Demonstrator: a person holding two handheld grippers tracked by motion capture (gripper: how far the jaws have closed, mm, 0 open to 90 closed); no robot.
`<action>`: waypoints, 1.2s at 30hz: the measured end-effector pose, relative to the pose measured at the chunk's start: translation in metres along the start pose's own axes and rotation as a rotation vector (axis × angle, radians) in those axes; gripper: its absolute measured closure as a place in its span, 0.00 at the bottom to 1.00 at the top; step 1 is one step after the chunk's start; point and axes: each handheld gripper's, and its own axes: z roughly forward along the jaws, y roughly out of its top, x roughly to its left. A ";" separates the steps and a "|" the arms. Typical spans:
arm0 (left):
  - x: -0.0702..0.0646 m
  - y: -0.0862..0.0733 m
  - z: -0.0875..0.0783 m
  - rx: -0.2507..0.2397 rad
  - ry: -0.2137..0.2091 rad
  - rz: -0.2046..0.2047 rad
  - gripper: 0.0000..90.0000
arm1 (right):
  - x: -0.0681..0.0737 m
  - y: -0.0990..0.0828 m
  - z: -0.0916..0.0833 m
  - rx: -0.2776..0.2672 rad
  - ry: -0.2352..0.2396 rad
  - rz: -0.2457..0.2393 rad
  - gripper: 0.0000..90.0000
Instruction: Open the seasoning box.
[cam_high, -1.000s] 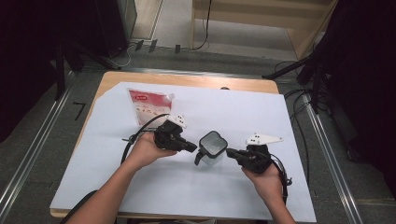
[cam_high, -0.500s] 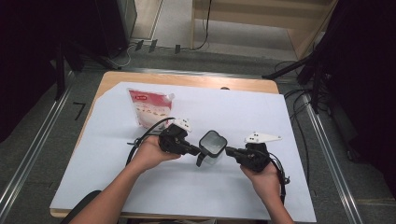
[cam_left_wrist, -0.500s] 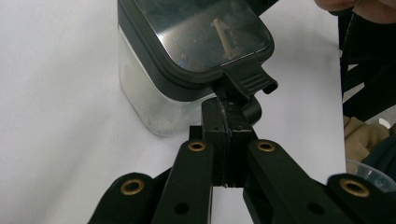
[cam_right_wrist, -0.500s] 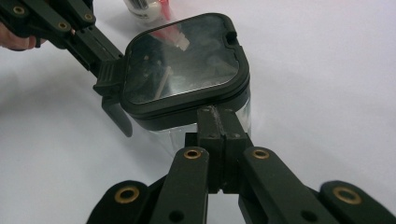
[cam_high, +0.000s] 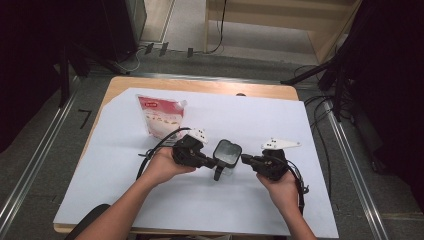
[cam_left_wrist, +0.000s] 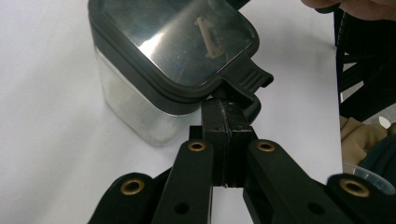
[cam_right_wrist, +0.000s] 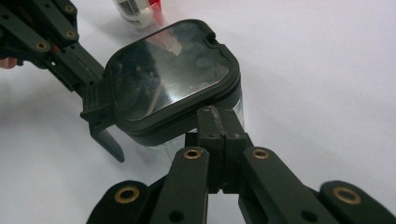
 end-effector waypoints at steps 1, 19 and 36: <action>0.000 0.000 0.000 0.000 0.000 0.000 1.00 | 0.000 0.000 0.000 0.000 -0.001 0.000 1.00; -0.008 0.005 0.011 -0.025 -0.002 0.016 1.00 | -0.010 0.010 0.008 0.005 -0.022 0.019 1.00; -0.013 0.011 0.014 -0.038 -0.042 0.003 0.94 | -0.020 0.012 0.016 0.007 -0.016 0.049 1.00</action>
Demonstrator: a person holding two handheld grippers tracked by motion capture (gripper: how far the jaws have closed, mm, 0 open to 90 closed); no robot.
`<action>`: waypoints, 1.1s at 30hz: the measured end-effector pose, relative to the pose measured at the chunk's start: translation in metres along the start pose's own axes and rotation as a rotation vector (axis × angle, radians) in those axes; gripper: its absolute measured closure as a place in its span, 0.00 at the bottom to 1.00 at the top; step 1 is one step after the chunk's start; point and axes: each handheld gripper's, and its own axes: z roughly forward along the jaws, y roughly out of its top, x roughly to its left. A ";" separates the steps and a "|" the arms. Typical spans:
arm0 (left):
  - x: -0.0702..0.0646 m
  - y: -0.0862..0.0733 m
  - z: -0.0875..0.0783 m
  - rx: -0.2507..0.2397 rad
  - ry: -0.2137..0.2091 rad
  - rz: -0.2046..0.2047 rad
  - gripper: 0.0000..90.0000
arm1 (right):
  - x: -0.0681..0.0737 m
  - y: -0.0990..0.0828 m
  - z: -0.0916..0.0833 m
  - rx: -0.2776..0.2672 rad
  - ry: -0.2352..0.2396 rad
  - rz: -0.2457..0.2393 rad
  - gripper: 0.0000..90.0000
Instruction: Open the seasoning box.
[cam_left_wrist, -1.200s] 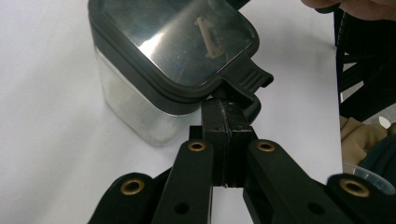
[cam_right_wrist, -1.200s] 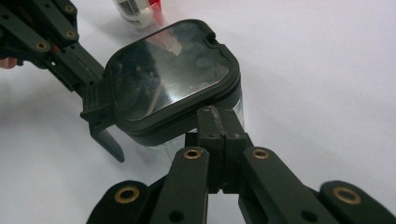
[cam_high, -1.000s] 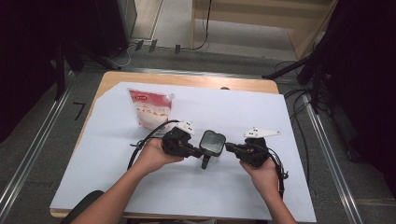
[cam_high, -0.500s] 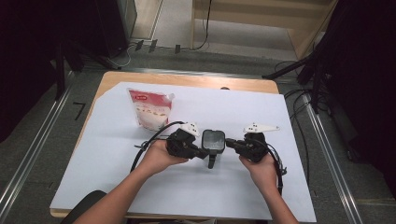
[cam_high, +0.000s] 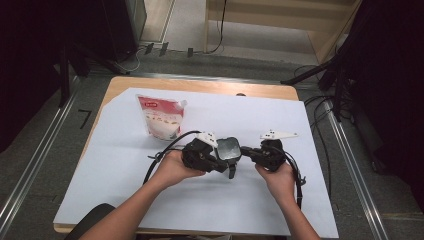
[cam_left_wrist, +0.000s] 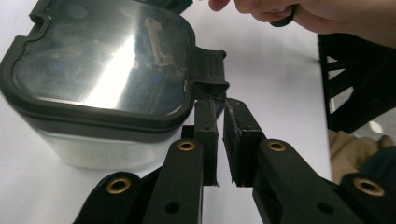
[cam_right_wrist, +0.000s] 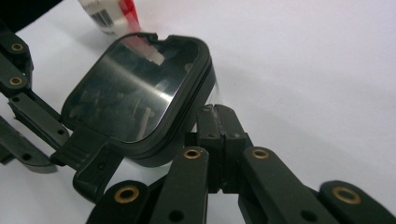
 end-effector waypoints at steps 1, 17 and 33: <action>0.000 -0.001 -0.003 -0.003 -0.006 -0.005 0.92 | -0.001 0.000 -0.002 -0.006 0.000 0.005 1.00; 0.008 -0.010 -0.042 -0.008 -0.019 0.048 0.62 | 0.016 -0.005 -0.029 -0.025 0.009 -0.026 1.00; 0.028 -0.014 -0.053 -0.037 0.036 0.028 0.43 | 0.050 -0.033 -0.039 0.005 0.025 -0.027 1.00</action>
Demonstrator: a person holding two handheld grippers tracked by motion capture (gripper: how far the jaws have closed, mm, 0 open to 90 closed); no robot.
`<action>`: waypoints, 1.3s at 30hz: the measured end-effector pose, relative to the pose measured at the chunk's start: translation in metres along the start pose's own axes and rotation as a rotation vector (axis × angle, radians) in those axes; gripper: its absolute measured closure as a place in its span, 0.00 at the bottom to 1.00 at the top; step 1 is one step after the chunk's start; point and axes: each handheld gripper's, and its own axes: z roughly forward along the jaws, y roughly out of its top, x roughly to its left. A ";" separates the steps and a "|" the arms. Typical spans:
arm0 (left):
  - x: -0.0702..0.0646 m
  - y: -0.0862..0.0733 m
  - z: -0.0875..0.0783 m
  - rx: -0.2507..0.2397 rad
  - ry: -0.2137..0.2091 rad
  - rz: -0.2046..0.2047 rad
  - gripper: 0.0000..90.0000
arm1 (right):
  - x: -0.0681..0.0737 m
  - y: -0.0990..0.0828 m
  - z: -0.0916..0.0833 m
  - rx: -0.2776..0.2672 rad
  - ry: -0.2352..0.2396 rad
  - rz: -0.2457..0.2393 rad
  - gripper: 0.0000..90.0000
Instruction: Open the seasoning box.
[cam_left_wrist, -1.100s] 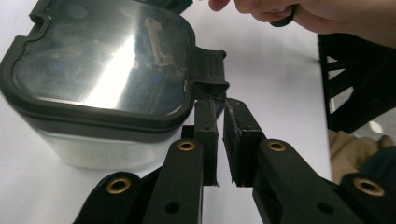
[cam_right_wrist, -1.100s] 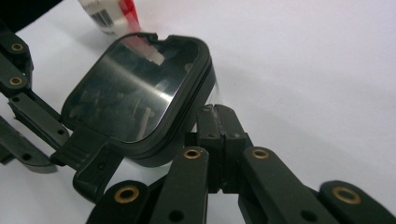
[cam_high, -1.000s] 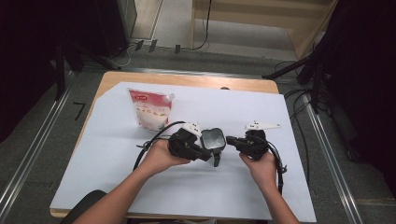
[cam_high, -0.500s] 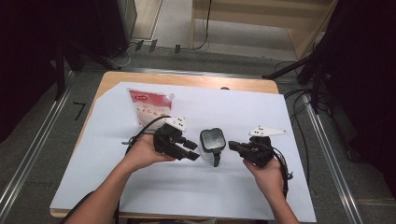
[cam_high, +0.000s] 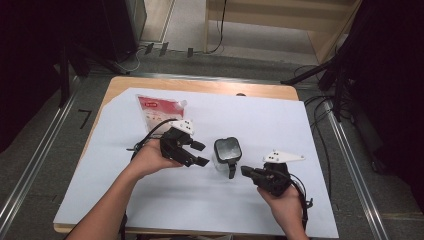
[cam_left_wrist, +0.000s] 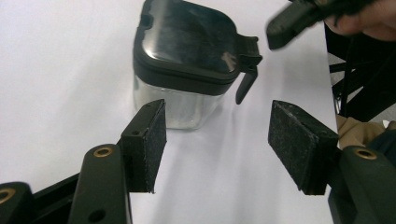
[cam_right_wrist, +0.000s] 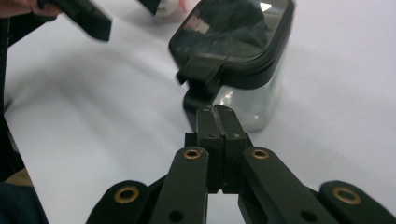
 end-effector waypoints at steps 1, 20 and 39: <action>0.002 0.000 0.000 -0.004 -0.008 -0.002 0.43 | 0.003 -0.002 0.001 0.005 -0.005 0.001 1.00; 0.014 -0.001 0.003 -0.014 -0.020 0.001 0.33 | 0.029 -0.014 0.040 0.008 0.018 -0.014 1.00; 0.014 0.000 0.002 0.018 -0.003 -0.012 0.31 | 0.024 -0.016 0.048 -0.009 -0.027 0.003 1.00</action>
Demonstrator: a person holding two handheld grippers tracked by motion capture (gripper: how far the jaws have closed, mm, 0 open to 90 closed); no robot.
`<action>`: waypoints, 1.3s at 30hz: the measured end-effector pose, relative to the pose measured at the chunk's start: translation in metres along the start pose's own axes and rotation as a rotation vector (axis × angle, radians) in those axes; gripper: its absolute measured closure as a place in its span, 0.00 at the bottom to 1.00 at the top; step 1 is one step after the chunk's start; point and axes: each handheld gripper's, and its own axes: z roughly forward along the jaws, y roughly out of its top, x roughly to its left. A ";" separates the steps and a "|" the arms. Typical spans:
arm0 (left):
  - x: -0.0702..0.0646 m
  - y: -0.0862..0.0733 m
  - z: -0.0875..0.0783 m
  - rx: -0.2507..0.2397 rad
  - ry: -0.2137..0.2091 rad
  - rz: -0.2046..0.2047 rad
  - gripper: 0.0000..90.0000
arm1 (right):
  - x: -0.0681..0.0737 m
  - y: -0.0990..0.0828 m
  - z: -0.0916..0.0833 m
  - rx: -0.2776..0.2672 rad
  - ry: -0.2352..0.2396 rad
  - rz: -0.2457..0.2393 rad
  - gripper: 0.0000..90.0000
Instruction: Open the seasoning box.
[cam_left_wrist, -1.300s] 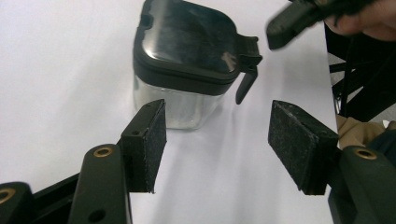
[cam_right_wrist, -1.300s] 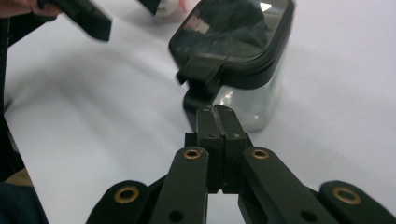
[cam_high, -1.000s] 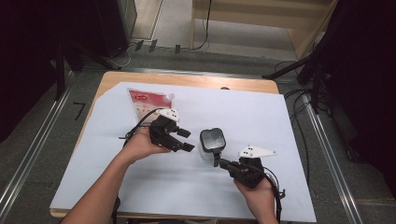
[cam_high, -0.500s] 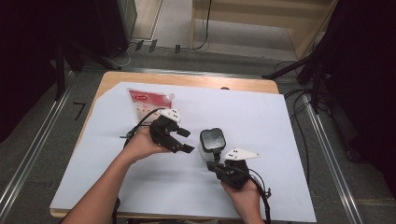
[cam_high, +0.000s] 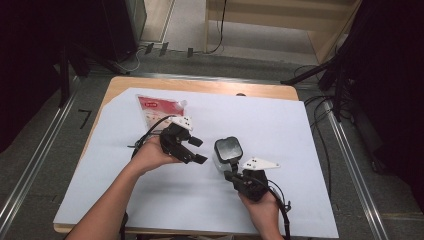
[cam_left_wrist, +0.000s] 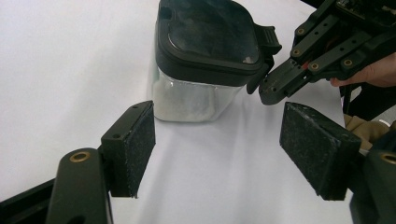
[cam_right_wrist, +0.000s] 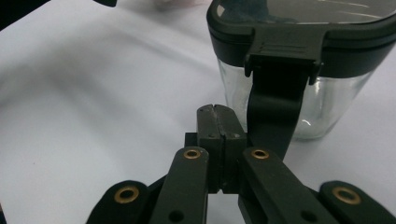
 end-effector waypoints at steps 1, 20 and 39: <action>0.000 0.000 0.000 0.000 0.000 0.000 0.30 | 0.000 0.000 0.000 0.000 0.000 0.000 1.00; 0.000 0.001 0.001 -0.003 0.000 -0.021 0.23 | -0.019 0.000 -0.009 0.011 -0.023 0.032 1.00; 0.002 -0.001 0.004 0.009 0.008 -0.003 0.27 | -0.030 0.002 -0.014 0.012 -0.040 0.057 1.00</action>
